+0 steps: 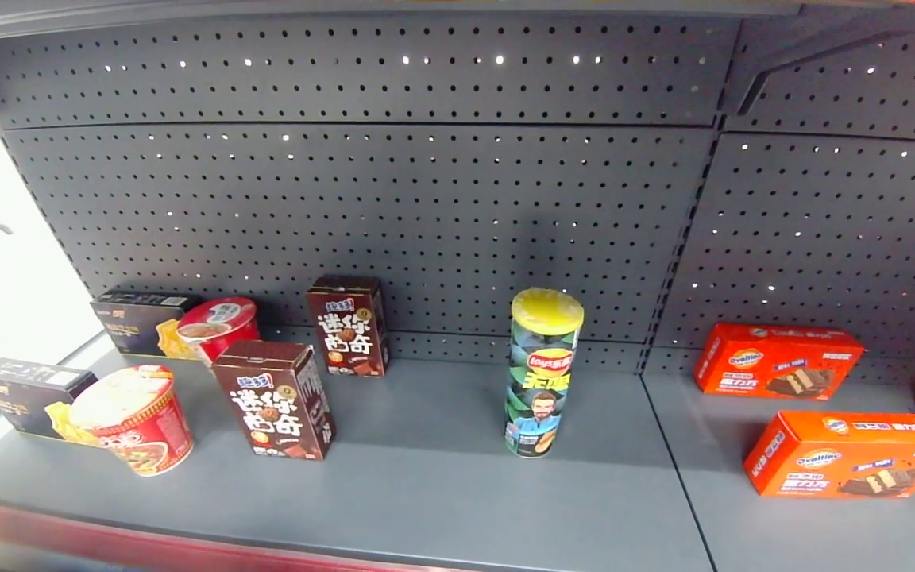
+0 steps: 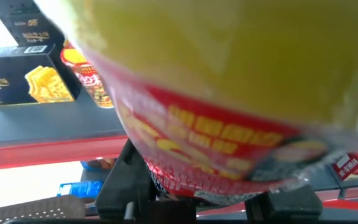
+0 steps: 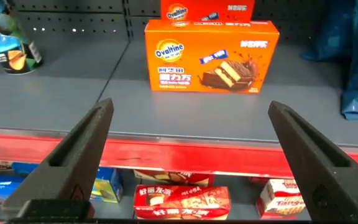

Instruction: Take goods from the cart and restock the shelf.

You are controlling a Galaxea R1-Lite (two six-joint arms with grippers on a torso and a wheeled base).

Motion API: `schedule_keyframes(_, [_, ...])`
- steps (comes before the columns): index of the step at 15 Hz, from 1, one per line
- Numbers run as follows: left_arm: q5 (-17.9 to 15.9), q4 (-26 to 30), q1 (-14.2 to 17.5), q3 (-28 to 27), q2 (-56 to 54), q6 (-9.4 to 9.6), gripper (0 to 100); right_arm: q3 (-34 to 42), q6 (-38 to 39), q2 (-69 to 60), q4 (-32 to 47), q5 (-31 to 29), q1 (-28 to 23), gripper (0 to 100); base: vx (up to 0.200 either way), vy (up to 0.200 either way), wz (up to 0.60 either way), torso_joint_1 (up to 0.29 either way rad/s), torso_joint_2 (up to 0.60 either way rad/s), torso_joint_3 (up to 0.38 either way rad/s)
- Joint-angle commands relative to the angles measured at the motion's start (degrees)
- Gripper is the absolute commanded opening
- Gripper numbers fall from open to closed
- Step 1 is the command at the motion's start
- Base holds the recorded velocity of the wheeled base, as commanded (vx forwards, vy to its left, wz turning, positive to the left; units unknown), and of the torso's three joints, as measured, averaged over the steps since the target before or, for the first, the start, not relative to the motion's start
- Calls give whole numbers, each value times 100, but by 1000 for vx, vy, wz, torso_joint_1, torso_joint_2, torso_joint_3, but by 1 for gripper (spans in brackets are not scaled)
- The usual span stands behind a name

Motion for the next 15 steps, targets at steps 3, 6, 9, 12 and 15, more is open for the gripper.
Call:
schedule_keyframes(3, [7, -1, 1, -1, 16, 2, 0, 0, 0, 0, -2, -1, 0, 100, 0, 0, -400, 2, 2, -2])
schedule_keyframes(6, [7, -9, 9, -19, 24, 2, 0, 0, 9, 0, -11, -1, 0, 100, 0, 0, 0, 0, 0, 0])
schedule_keyframes(9, [24, 8, 27, -54, -248, -95, 0, 0, -18, 9, 7, 16, 0, 100, 0, 0, 0, 0, 0, 0])
schedule_keyframes(12, [270, 52, 132, -142, -292, -86, 0, -9, 44, 149, 15, 8, 35, 100, 0, 0, 0, 0, 0, 0])
schedule_keyframes(15, [1044, 52, 159, -274, -336, 29, 0, -940, -422, 642, -46, 280, 185, 100, 0, 0, 0, 0, 0, 0])
